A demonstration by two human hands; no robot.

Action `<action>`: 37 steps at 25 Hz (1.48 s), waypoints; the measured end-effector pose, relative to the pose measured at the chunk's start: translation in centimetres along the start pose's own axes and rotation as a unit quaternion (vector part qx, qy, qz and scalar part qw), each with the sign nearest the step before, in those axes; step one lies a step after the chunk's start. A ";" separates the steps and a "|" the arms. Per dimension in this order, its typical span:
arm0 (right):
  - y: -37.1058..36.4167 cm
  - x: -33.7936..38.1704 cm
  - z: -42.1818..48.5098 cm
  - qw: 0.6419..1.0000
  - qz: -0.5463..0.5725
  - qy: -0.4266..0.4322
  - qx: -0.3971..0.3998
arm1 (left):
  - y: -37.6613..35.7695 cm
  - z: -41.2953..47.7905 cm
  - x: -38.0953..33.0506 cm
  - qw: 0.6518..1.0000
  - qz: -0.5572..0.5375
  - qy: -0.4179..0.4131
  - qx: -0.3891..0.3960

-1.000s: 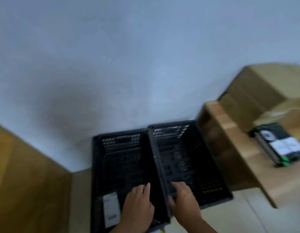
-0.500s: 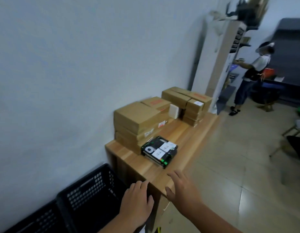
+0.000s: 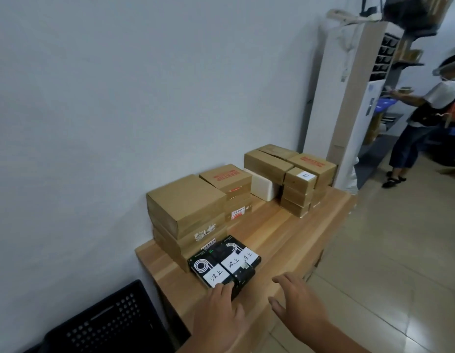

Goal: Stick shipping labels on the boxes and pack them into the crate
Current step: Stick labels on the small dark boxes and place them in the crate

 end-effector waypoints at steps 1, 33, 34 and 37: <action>-0.8 -1.1 1.9 1.000 0.005 -0.005 0.008 | -0.9 1.8 0.1 1.000 0.003 0.007 -0.004; -27.1 -16.0 28.6 0.909 0.168 0.107 0.365 | -22.1 21.9 -3.7 0.948 0.108 0.300 -0.016; -27.3 -15.9 28.2 0.905 0.184 0.095 0.372 | -22.1 21.6 -3.7 0.949 0.097 0.298 -0.025; -27.9 -15.7 27.5 0.900 0.241 0.002 0.363 | -21.8 21.3 -3.7 0.950 0.074 0.301 -0.050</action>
Point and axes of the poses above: each hand's wrist, its own z-axis towards the middle knuckle, its own y-axis out of the back of the hand, x = y × z, the point moved 3 cm from there along z, towards the middle knuckle, and after that the axes turned 12 degrees about -x, right-handed, at the moved point
